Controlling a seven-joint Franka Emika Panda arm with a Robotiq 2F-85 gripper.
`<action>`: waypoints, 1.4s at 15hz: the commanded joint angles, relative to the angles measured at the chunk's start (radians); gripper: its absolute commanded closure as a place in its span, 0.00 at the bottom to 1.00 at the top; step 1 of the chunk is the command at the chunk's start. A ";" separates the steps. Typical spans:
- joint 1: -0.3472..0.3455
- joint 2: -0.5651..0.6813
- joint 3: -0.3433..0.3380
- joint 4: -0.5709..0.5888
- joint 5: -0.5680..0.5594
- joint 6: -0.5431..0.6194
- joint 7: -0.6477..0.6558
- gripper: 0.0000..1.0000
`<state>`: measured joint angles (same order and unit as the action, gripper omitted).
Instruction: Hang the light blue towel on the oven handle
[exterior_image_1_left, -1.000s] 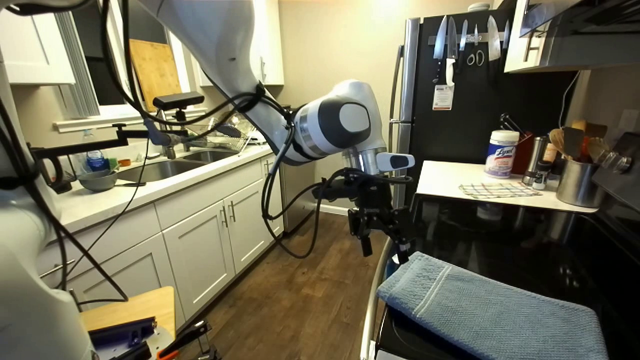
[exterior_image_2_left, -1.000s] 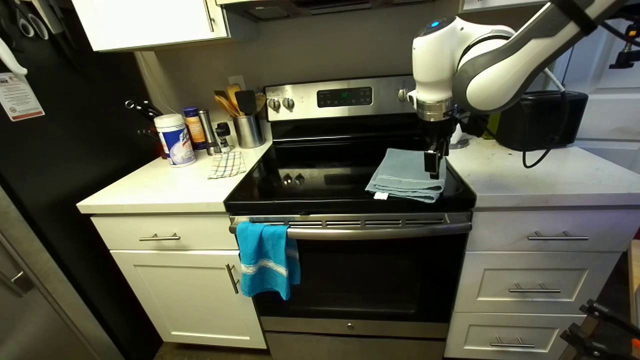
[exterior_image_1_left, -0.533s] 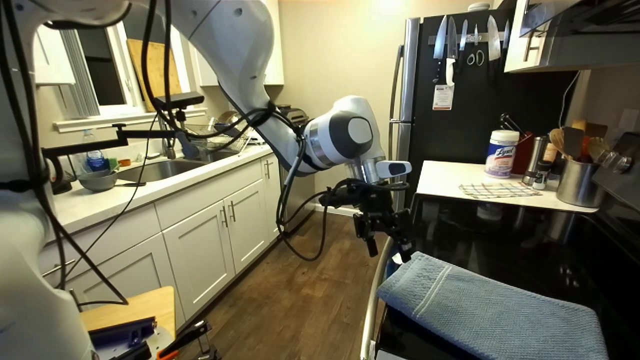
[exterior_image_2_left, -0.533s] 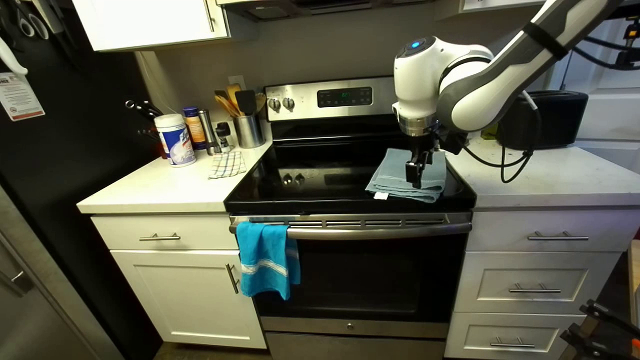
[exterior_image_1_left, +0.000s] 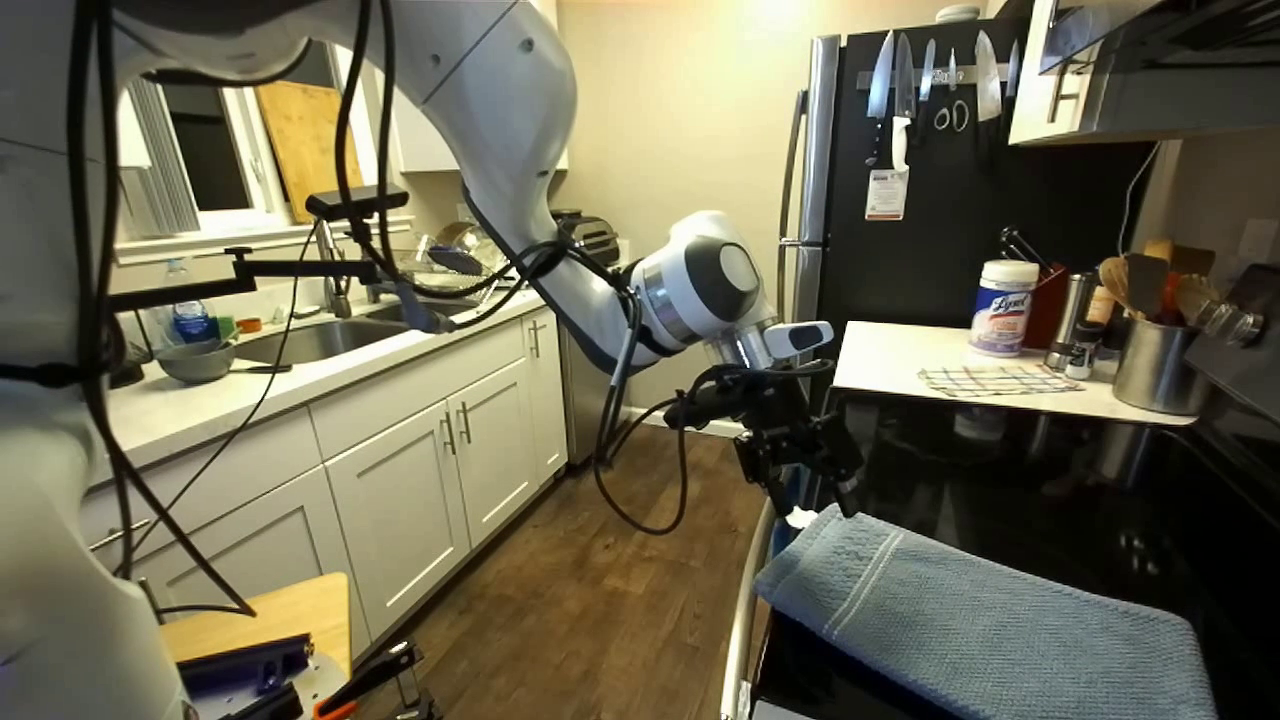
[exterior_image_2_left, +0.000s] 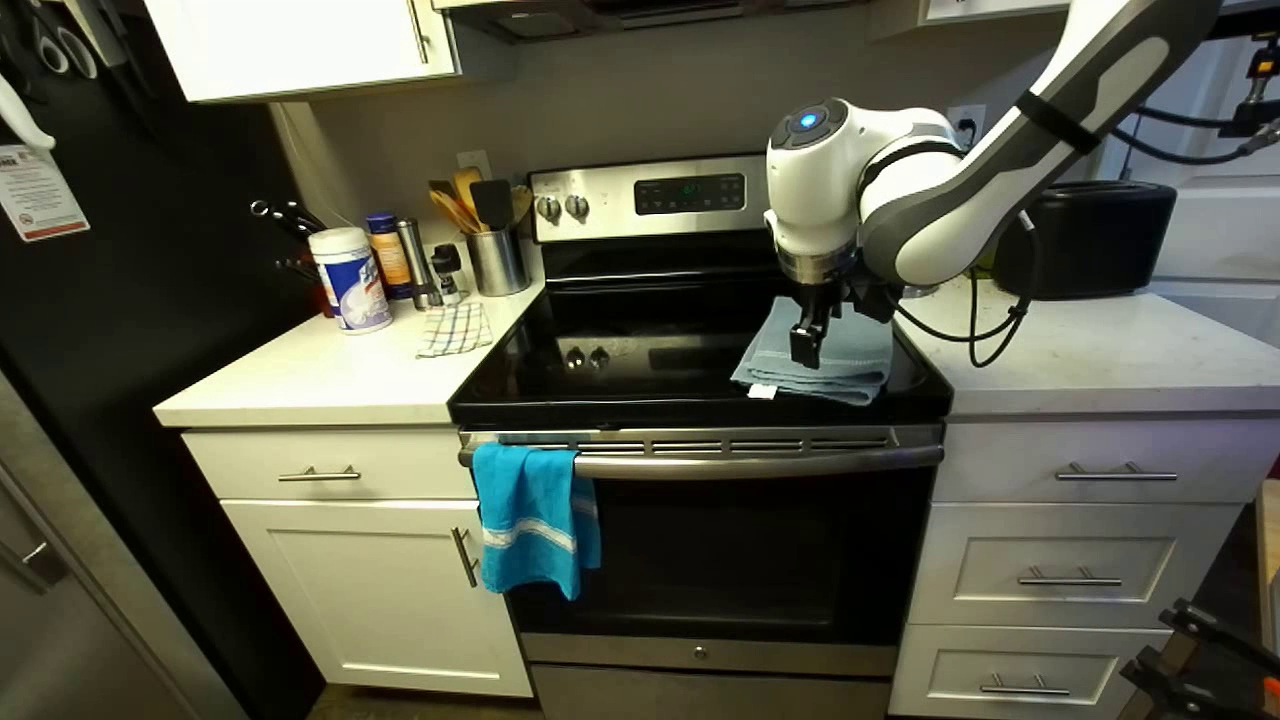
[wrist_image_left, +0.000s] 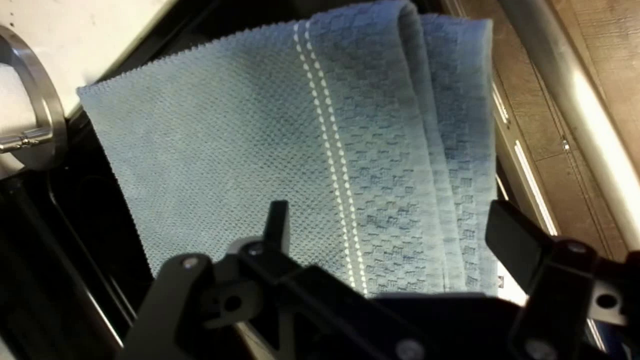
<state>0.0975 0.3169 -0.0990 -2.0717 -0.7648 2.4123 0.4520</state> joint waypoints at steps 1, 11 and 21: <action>-0.004 0.001 0.003 0.004 -0.006 -0.002 0.002 0.00; 0.030 0.072 -0.030 0.063 -0.120 -0.086 0.197 0.00; 0.037 0.114 0.006 0.049 -0.148 -0.094 0.211 0.00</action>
<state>0.1294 0.4486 -0.1007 -1.9959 -0.8827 2.3025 0.6471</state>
